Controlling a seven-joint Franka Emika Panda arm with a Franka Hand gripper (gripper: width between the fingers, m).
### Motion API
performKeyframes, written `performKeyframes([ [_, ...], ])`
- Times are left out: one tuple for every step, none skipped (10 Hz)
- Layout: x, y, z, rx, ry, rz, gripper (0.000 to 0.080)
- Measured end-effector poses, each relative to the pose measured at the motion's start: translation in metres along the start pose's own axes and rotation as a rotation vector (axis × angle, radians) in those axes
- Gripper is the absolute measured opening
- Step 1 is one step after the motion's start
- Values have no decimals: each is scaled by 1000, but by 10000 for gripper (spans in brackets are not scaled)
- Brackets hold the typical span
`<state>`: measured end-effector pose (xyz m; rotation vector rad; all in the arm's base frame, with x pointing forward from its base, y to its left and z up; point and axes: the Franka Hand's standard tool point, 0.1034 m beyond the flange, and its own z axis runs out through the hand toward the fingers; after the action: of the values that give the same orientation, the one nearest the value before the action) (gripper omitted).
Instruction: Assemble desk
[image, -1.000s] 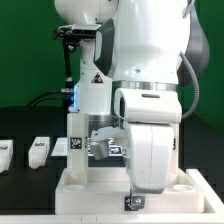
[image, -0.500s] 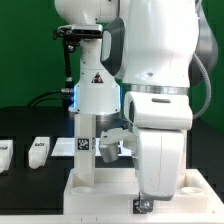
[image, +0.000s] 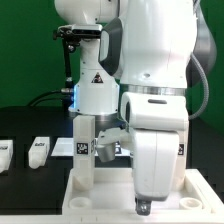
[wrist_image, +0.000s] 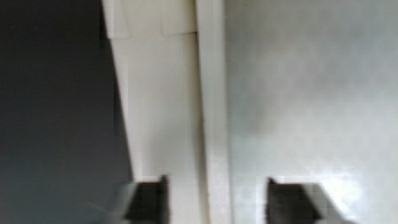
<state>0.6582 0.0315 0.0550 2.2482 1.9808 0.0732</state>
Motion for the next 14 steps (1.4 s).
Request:
performKeyframes([
  [-6, 4, -17, 6, -5, 13, 349],
  [-21, 9, -33, 8, -14, 55, 548],
  [-39, 12, -40, 14, -26, 123, 618],
  [-49, 14, -42, 10, -31, 235, 618],
  [-46, 13, -40, 11, -31, 293, 643],
  [-45, 13, -40, 11, -30, 339, 648],
  [-46, 13, -40, 10, -31, 407, 648],
  [-48, 13, -40, 9, -32, 437, 649],
  [-63, 12, -44, 33, -31, 492, 649],
  [-87, 10, -55, 51, -31, 562, 649],
  [-115, 4, -65, 73, -38, 617, 649],
  [-141, -1, -70, 81, -42, 686, 649],
  [-162, 0, -76, 70, -49, 729, 649],
  [-160, 0, -74, 69, -54, 839, 649],
])
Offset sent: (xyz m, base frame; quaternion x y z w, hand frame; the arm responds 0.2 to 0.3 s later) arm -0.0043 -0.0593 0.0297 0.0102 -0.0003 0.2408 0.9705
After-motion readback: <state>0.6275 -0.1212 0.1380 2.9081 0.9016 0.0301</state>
